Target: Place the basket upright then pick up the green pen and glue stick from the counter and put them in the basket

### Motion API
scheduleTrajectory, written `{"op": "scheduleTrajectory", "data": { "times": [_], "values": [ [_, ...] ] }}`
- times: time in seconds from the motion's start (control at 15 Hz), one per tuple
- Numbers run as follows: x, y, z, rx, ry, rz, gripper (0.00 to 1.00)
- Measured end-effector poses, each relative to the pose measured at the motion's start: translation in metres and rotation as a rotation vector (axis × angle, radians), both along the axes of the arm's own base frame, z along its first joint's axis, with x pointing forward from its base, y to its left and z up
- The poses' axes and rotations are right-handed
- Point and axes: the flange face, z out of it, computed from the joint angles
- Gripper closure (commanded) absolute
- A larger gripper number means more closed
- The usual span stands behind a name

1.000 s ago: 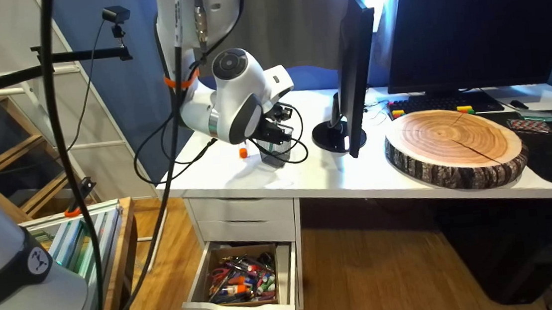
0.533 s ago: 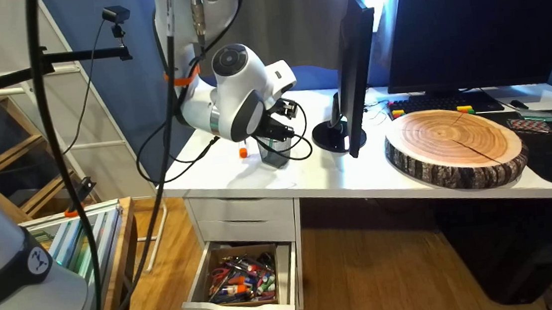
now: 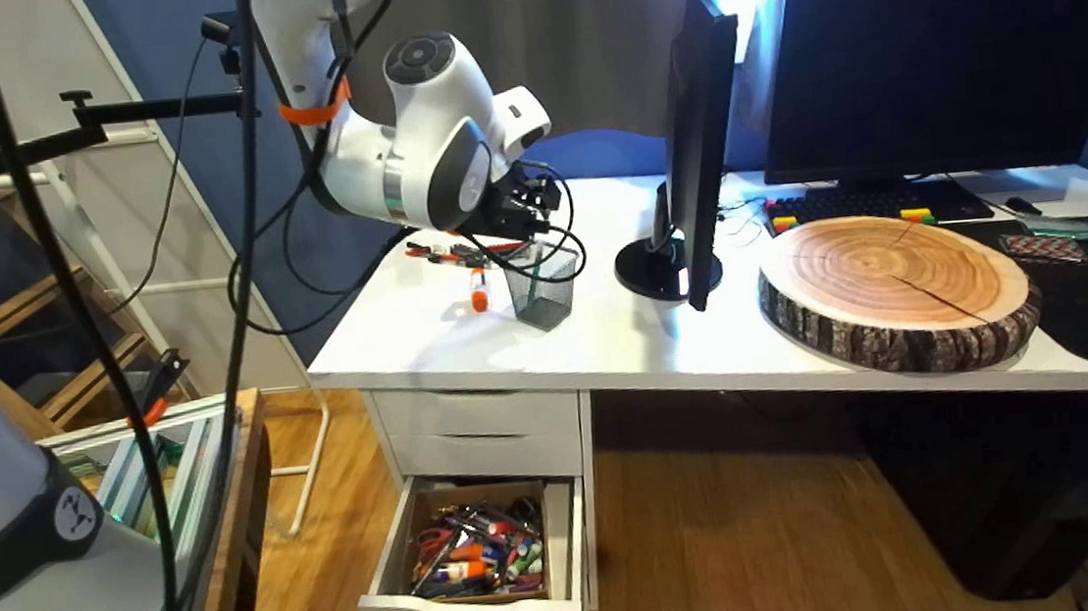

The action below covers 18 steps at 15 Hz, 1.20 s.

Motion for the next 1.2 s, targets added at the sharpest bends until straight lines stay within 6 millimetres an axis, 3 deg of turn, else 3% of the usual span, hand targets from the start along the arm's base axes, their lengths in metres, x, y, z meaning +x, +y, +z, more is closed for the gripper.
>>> {"op": "scheduleTrajectory", "data": {
  "times": [0.27, 0.47, 0.87, 1.2],
  "values": [
    [-0.03, 0.039, 0.002, -0.133, 0.082, 0.104, 0.0],
    [-0.044, 0.055, -0.005, -0.234, 0.139, 0.148, 0.0],
    [-0.049, 0.077, -0.025, -0.394, 0.19, 0.252, 0.0],
    [-0.039, 0.088, -0.047, -0.439, 0.205, 0.33, 0.0]
  ]
}}
